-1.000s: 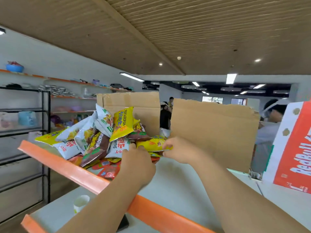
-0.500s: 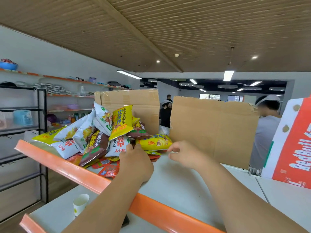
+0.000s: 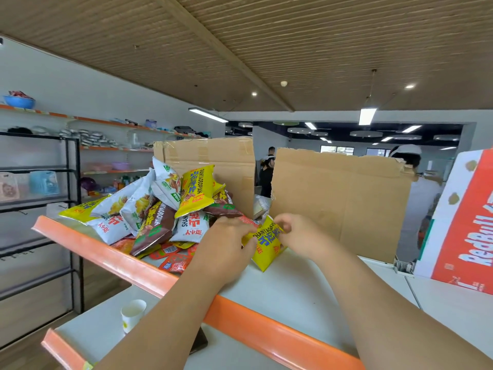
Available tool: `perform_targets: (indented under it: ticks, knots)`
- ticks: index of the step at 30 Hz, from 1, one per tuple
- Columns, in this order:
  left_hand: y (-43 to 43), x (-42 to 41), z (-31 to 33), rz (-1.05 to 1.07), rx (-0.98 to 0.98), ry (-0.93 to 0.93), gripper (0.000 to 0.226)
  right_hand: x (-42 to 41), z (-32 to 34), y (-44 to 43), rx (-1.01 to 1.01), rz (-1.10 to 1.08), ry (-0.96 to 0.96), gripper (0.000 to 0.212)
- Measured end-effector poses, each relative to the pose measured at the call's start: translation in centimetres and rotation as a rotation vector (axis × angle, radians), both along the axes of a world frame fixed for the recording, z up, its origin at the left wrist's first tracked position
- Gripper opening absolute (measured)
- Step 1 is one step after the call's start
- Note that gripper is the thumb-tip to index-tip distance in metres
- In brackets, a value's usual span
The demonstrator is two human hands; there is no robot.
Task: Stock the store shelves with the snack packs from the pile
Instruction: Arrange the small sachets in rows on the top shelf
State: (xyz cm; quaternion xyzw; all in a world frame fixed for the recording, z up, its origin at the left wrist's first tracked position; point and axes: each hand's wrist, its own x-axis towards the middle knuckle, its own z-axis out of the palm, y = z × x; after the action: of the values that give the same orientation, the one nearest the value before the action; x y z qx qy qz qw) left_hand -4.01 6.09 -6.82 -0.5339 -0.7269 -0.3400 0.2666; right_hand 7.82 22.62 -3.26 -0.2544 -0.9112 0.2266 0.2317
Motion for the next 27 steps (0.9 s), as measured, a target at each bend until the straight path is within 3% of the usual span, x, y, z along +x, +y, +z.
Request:
perform_targets:
  ticks: [5,10,18,23,27]
  knots:
    - [0.2,0.5,-0.5,0.042,-0.267,-0.055,0.045,-0.1,-0.6,0.4,0.217,0.044,-0.376,0.069]
    - [0.3,0.4,-0.3,0.026,-0.241,-0.141,0.043,-1.5,-1.5,0.4,0.318,0.020,-0.570,0.070]
    - [0.2,0.5,-0.1,-0.069,-0.126,-0.207,0.024,-0.6,0.6,-0.6,0.387,0.089,-0.415,0.020]
    - [0.2,0.1,-0.1,-0.060,-0.079,-0.226,0.019,0.1,1.7,-1.8,0.309,0.118,-0.307,0.029]
    - [-0.2,-0.2,0.0,0.198,-0.011,-0.231,0.020,0.3,1.6,-2.3,0.238,0.118,-0.256,0.021]
